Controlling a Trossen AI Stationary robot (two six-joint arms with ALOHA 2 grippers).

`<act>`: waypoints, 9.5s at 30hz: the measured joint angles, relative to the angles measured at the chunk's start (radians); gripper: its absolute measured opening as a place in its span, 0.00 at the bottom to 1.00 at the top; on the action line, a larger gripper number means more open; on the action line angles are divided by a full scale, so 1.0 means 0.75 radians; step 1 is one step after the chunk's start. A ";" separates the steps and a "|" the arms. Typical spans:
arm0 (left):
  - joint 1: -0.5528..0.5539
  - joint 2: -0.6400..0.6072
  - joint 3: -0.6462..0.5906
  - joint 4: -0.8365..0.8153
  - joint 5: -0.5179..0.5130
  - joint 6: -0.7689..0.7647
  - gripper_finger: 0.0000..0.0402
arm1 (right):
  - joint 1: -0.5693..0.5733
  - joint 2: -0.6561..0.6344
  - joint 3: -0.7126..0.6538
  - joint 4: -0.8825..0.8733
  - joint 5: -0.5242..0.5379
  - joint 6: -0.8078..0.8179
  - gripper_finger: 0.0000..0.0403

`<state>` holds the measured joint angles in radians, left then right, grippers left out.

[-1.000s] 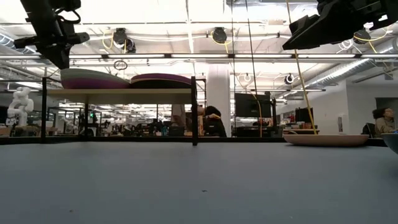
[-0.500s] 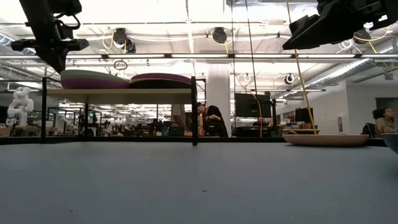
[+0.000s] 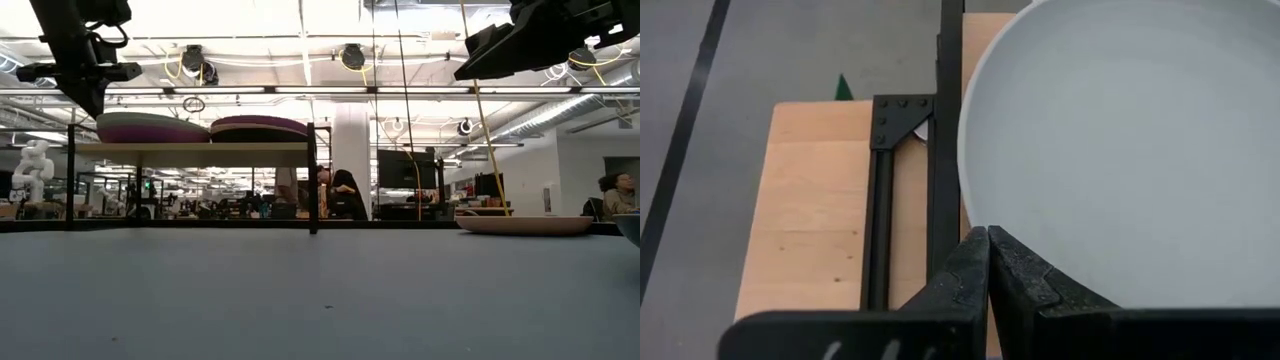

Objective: Place and stack plates onto a shelf
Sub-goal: Stack the white plate on the light green plate on the shelf, then stack the black plate on the purple plate on the shelf

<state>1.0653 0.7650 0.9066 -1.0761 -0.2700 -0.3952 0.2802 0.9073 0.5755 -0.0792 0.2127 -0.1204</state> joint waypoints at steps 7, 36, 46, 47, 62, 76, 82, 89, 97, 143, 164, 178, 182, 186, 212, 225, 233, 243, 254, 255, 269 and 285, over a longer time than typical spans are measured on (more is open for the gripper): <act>-0.001 -0.001 0.000 -0.012 -0.015 -0.003 0.02 | 0.000 0.000 0.000 0.000 0.000 0.003 0.29; -0.473 -0.402 -0.114 0.267 0.034 0.070 0.02 | -0.110 0.024 0.000 -0.201 0.425 0.417 0.29; -0.819 -0.472 -0.361 0.740 0.134 0.087 0.02 | -0.190 0.072 0.001 -0.452 0.342 0.796 0.29; -0.856 -0.467 -0.372 0.785 0.142 0.098 0.02 | -0.194 0.076 0.001 -0.501 0.341 0.839 0.29; -1.288 -0.326 -0.469 1.127 0.150 0.233 0.02 | -0.098 0.093 0.000 -0.619 -0.282 1.161 0.29; -1.353 -0.276 -0.469 1.119 0.149 0.297 0.02 | 0.253 0.148 0.000 -0.594 -0.465 1.449 0.29; -1.353 -0.276 -0.469 1.118 0.149 0.301 0.02 | 0.360 0.196 0.000 -0.597 -0.458 1.608 0.29; -1.353 -0.276 -0.469 1.118 0.149 0.283 0.02 | 0.397 0.227 0.000 -0.674 -0.265 1.628 0.29; -1.353 -0.275 -0.469 1.108 0.150 0.255 0.02 | 0.397 0.227 -0.001 -0.631 -0.400 1.619 0.30; -1.353 -0.227 -0.468 1.151 0.150 0.277 0.02 | 0.135 0.306 0.251 -0.547 -0.424 1.448 0.00; -1.353 -0.207 -0.468 1.149 0.154 0.303 0.02 | -0.463 0.377 0.830 -1.076 -0.421 1.011 0.00; -1.353 -0.207 -0.468 1.109 0.155 0.337 0.02 | -0.802 0.849 1.445 -1.208 -0.513 0.516 0.00; -1.353 -0.207 -0.468 1.108 0.155 0.348 0.02 | -0.866 0.962 1.596 -1.220 -0.570 0.447 0.00; -1.353 -0.207 -0.468 1.098 0.155 0.355 0.02 | -0.930 1.050 1.730 -1.234 -0.570 0.405 0.00; -1.353 -0.207 -0.468 1.092 0.155 0.341 0.02 | -1.228 1.367 2.101 -0.685 -0.615 0.457 0.00; -1.376 -0.207 -0.468 1.091 0.165 0.299 0.02 | -1.230 1.408 2.080 -0.659 -0.643 0.766 0.00; -1.406 -0.207 -0.468 1.096 0.166 0.300 0.02 | -1.229 1.408 2.077 -0.718 -0.634 0.845 0.00; -1.406 -0.208 -0.468 1.133 0.167 0.301 0.02 | -1.192 1.434 2.076 -0.822 -0.524 0.853 0.00; -1.406 -0.208 -0.468 1.130 0.167 0.310 0.02 | -1.171 1.547 2.076 -0.810 -0.527 0.868 0.00; -1.406 -0.208 -0.468 1.127 0.167 0.309 0.02 | -1.171 1.550 2.076 -0.808 -0.524 0.861 0.00; -1.406 -0.208 -0.468 1.121 0.167 0.306 0.02 | -1.171 1.557 2.054 -0.790 -0.523 0.822 0.02; -1.406 -0.207 -0.468 1.099 0.167 0.299 0.02 | -1.171 1.552 1.944 -0.688 -0.523 0.822 0.03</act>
<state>0.0105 0.6098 0.5552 -0.2518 -0.1444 -0.1711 -0.5980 2.0716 2.0335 -0.5949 -0.1795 0.4959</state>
